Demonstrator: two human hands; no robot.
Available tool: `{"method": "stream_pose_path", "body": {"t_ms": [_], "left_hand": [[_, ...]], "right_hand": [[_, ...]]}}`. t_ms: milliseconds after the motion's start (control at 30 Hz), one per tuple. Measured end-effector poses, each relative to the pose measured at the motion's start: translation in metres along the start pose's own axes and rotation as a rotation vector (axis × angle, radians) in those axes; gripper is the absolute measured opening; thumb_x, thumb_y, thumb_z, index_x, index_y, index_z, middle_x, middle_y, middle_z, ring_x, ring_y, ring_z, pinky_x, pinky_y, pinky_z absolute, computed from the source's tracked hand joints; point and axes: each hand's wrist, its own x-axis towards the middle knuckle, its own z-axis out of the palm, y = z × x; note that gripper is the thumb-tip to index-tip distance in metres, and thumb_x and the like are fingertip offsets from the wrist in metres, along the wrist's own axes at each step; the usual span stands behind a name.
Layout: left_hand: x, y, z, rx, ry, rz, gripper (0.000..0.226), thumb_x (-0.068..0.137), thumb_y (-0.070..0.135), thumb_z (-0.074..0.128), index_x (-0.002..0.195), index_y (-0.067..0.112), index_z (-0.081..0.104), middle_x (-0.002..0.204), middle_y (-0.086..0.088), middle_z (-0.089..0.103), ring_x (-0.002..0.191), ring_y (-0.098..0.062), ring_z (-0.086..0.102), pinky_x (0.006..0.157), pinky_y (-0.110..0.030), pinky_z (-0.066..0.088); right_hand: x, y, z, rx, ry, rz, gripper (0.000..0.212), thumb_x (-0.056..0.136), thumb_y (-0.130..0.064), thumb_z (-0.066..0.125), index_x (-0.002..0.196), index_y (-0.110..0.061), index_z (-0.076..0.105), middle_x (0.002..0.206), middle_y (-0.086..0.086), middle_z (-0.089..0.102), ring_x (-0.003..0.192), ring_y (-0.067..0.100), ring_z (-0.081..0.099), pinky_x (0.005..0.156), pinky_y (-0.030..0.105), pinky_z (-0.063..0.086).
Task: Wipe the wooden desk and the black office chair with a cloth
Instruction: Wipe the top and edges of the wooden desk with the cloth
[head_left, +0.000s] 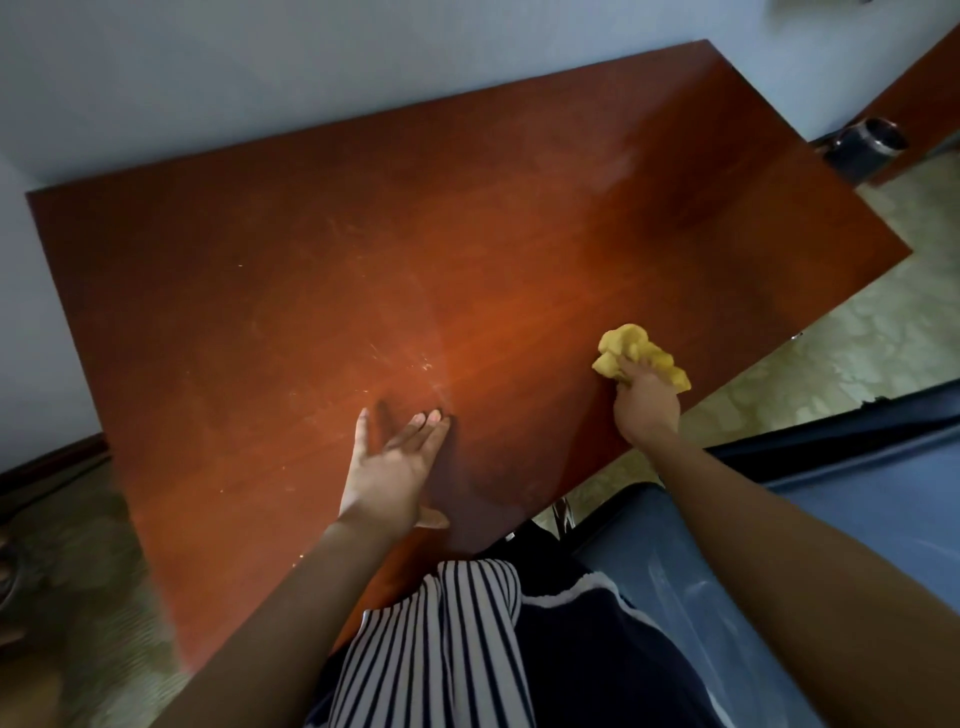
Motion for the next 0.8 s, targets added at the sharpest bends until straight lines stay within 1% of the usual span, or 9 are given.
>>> {"method": "stream_pose_path", "body": {"t_ms": [100, 233, 333, 400, 467, 533, 633, 700, 800], "left_hand": [[0.001, 0.0, -0.001, 0.008, 0.013, 0.013, 0.114, 0.074, 0.067, 0.059, 0.149, 0.022, -0.014, 0.159, 0.008, -0.006, 0.145, -0.006, -0.005, 0.104, -0.052, -0.023], [0.005, 0.001, -0.004, -0.009, 0.048, 0.045, 0.109, 0.075, 0.066, 0.06, 0.151, 0.023, -0.005, 0.159, 0.005, 0.007, 0.145, -0.008, 0.007, 0.107, -0.053, -0.02], [0.01, -0.004, -0.013, -0.164, 0.076, 0.032, 0.093, 0.078, 0.062, 0.06, 0.15, 0.027, 0.013, 0.156, 0.006, 0.023, 0.141, -0.01, 0.024, 0.111, -0.053, -0.012], [0.01, -0.009, -0.017, -0.324, 0.107, -0.012, 0.078, 0.082, 0.053, 0.061, 0.147, 0.029, 0.024, 0.15, 0.007, 0.036, 0.137, -0.012, 0.033, 0.113, -0.053, -0.007], [0.007, -0.013, -0.017, -0.421, 0.166, -0.059, 0.068, 0.085, 0.045, 0.06, 0.144, 0.03, 0.031, 0.147, 0.008, 0.041, 0.135, -0.014, 0.036, 0.114, -0.051, -0.004], [0.003, -0.02, -0.013, -0.434, 0.215, -0.103, 0.063, 0.088, 0.041, 0.059, 0.144, 0.029, 0.032, 0.151, 0.008, 0.032, 0.14, -0.013, 0.027, 0.114, -0.052, -0.003], [-0.002, -0.034, -0.005, -0.506, 0.27, -0.205, 0.065, 0.089, 0.038, 0.057, 0.146, 0.028, 0.028, 0.157, 0.008, 0.018, 0.145, -0.012, 0.008, 0.115, -0.051, -0.003], [-0.005, -0.04, -0.003, -0.547, 0.306, -0.273, 0.069, 0.089, 0.037, 0.058, 0.148, 0.027, 0.023, 0.158, 0.007, 0.011, 0.146, -0.014, 0.001, 0.115, -0.05, -0.002], [-0.007, -0.048, -0.007, -0.568, 0.335, -0.339, 0.074, 0.088, 0.037, 0.059, 0.149, 0.025, 0.019, 0.159, 0.005, 0.004, 0.146, -0.016, -0.006, 0.115, -0.049, -0.003]], "right_hand": [[-0.024, -0.001, 0.008, -0.005, 0.007, -0.12, 0.045, 0.097, -0.005, 0.042, 0.139, -0.018, 0.047, 0.151, 0.011, 0.034, 0.14, 0.028, 0.026, 0.11, 0.04, 0.031], [-0.062, -0.003, 0.022, -0.074, -0.056, -0.364, 0.043, 0.095, -0.005, 0.047, 0.135, -0.018, 0.052, 0.147, 0.009, 0.04, 0.14, 0.029, 0.028, 0.112, 0.039, 0.029], [-0.097, -0.011, 0.033, -0.01, -0.061, -0.566, 0.042, 0.082, 0.002, 0.064, 0.121, -0.015, 0.065, 0.133, 0.012, 0.055, 0.13, 0.039, 0.043, 0.102, 0.049, 0.042], [-0.113, -0.016, 0.04, -0.007, -0.098, -0.634, 0.042, 0.076, -0.003, 0.072, 0.117, -0.015, 0.068, 0.13, 0.013, 0.058, 0.127, 0.04, 0.046, 0.097, 0.052, 0.045], [-0.118, -0.019, 0.043, -0.038, -0.117, -0.704, 0.043, 0.074, -0.006, 0.076, 0.115, -0.015, 0.069, 0.129, 0.013, 0.059, 0.124, 0.042, 0.048, 0.094, 0.054, 0.046], [-0.113, -0.024, 0.043, -0.048, -0.116, -0.771, 0.041, 0.075, -0.006, 0.074, 0.114, -0.014, 0.07, 0.128, 0.014, 0.059, 0.122, 0.043, 0.05, 0.09, 0.057, 0.047], [-0.099, -0.044, 0.044, -0.069, -0.136, -0.864, 0.038, 0.078, -0.004, 0.072, 0.115, -0.013, 0.069, 0.127, 0.013, 0.06, 0.124, 0.041, 0.049, 0.09, 0.057, 0.048], [-0.087, -0.065, 0.047, -0.078, -0.152, -0.925, 0.037, 0.081, -0.003, 0.069, 0.117, -0.012, 0.067, 0.129, 0.013, 0.059, 0.128, 0.038, 0.046, 0.095, 0.055, 0.046], [-0.064, -0.099, 0.049, -0.089, -0.198, -0.969, 0.036, 0.09, -0.008, 0.059, 0.125, -0.015, 0.062, 0.137, 0.009, 0.052, 0.138, 0.028, 0.035, 0.109, 0.048, 0.035]]}}
